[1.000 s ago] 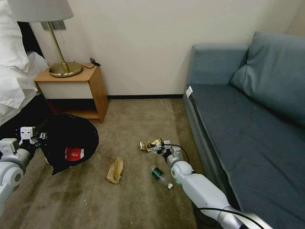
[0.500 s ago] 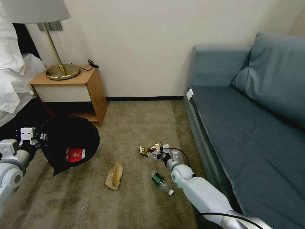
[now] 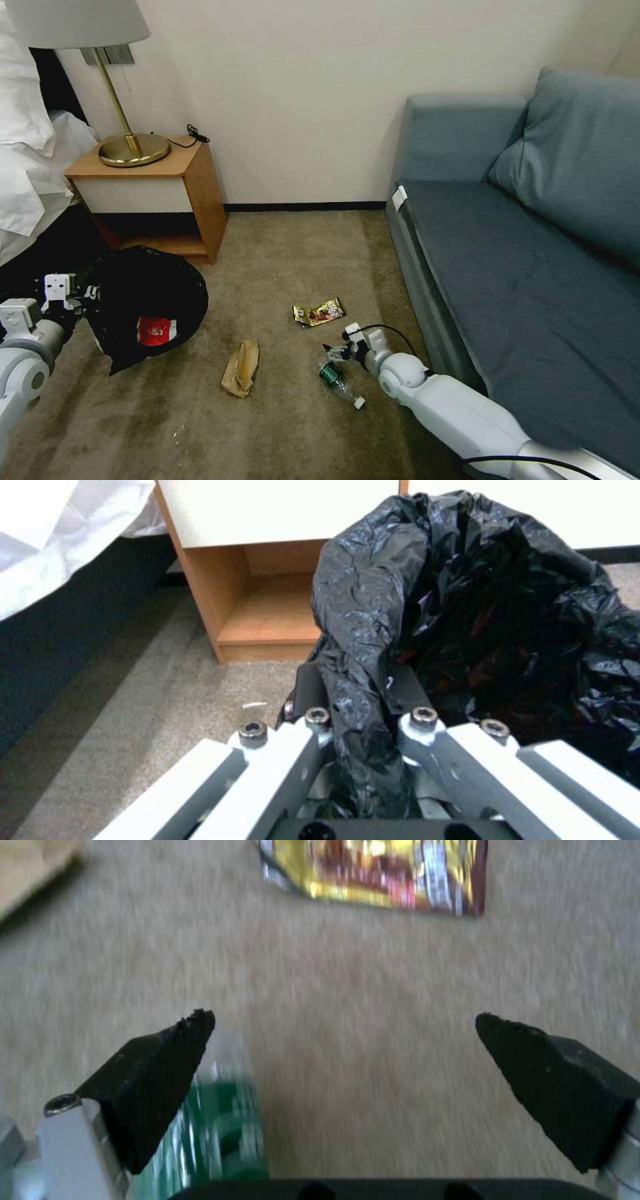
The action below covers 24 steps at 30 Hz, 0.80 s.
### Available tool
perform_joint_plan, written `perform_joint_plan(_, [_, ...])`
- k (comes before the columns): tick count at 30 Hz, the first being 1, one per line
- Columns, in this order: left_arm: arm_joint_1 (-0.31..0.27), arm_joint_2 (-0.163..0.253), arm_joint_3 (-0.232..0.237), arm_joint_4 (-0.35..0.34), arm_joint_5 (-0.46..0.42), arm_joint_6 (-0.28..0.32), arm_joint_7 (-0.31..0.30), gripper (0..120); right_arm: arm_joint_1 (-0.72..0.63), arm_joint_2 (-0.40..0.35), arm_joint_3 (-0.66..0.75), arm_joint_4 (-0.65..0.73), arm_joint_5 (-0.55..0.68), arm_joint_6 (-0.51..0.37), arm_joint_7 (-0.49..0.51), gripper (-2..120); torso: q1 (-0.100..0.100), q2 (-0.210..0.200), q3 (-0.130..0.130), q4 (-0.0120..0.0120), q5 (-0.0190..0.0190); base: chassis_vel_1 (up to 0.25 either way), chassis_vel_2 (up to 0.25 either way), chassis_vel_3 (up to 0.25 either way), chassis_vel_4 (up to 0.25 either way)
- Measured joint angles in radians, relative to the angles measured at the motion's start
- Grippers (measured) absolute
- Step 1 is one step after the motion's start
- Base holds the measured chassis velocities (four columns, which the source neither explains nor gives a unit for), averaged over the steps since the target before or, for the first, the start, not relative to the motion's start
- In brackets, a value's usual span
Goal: Pick up the trash bin, then pick up the garbage on the floor and place it into the trash bin.
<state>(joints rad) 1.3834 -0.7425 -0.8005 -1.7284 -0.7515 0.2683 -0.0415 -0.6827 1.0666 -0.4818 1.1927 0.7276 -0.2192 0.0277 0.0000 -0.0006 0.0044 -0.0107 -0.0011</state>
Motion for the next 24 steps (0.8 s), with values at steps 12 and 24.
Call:
perform_joint_plan(12, [-0.018, 0.004, 0.020, 0.016, 0.001, 0.000, 0.000, 4, -0.073, -0.012, 0.001, -0.007, -0.029, 0.008, -0.062, 100, 0.000, 0.000, 0.000, 0.0002, 0.0002, 0.000, 0.000, 0.000, 0.000])
perform_joint_plan(24, [-0.021, 0.011, 0.027, 0.022, -0.004, 0.000, -0.005, 4, -0.101, 0.003, 0.008, 0.008, -0.042, 0.021, -0.060, 100, 0.000, 0.000, 0.000, 0.0004, 0.0000, 0.000, 0.000, 0.000, 0.000])
